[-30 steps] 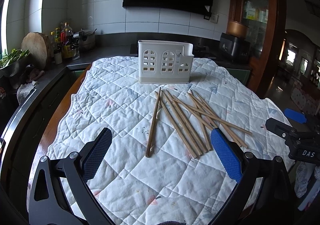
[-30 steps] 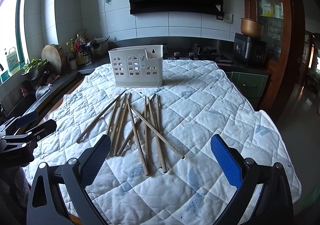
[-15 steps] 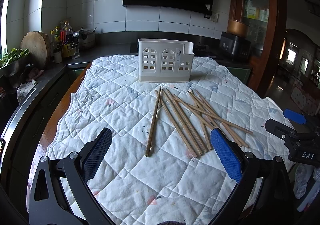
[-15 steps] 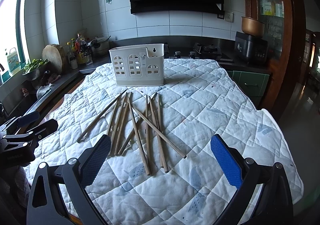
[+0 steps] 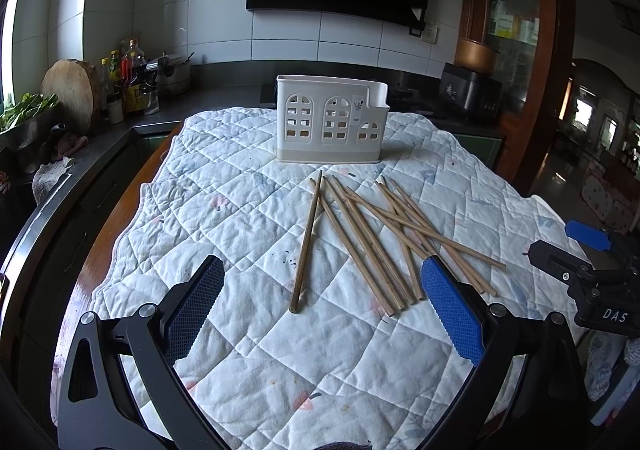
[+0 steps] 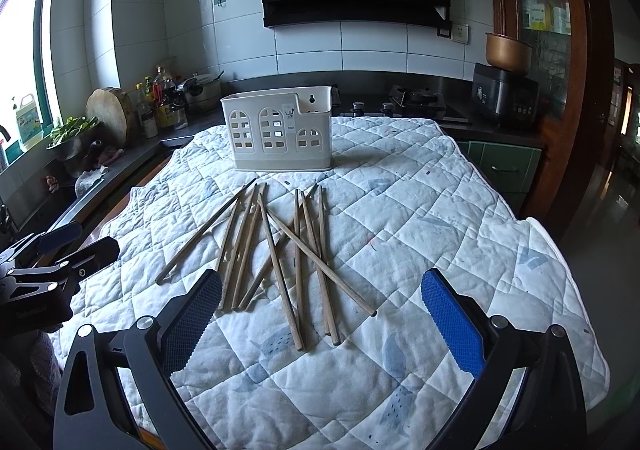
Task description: Organize utensils
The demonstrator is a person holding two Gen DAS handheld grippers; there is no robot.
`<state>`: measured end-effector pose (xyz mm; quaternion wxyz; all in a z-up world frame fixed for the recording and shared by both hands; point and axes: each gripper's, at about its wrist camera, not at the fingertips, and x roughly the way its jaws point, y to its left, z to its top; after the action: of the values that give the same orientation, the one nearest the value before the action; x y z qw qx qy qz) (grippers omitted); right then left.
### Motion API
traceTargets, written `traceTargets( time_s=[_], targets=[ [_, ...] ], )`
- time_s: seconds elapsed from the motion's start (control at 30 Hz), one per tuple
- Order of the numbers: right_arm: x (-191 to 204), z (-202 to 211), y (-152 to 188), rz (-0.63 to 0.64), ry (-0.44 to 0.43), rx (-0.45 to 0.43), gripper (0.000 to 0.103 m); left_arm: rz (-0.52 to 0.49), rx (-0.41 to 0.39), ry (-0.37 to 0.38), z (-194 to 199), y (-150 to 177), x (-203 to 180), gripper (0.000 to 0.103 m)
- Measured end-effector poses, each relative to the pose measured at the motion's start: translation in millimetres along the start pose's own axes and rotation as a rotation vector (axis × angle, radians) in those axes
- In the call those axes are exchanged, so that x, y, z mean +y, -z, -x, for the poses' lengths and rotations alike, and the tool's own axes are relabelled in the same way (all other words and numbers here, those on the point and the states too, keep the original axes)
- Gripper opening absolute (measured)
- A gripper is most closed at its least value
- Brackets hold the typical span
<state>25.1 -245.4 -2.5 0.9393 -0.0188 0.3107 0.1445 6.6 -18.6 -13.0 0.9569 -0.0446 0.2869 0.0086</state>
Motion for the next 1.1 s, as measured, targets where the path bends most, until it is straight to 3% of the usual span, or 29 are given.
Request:
traceTargets(
  time_s=[0.67, 1.1],
  targets=[
    [0, -1, 0, -0.001, -0.002, 0.002, 0.097, 0.007, 0.005, -0.002, -2, -1, 3, 0.098],
    [1, -12, 7, 0.021, -0.009, 0.038, 0.097, 0.023, 0.092, -0.015, -21, 2, 11, 0.098]
  ],
)
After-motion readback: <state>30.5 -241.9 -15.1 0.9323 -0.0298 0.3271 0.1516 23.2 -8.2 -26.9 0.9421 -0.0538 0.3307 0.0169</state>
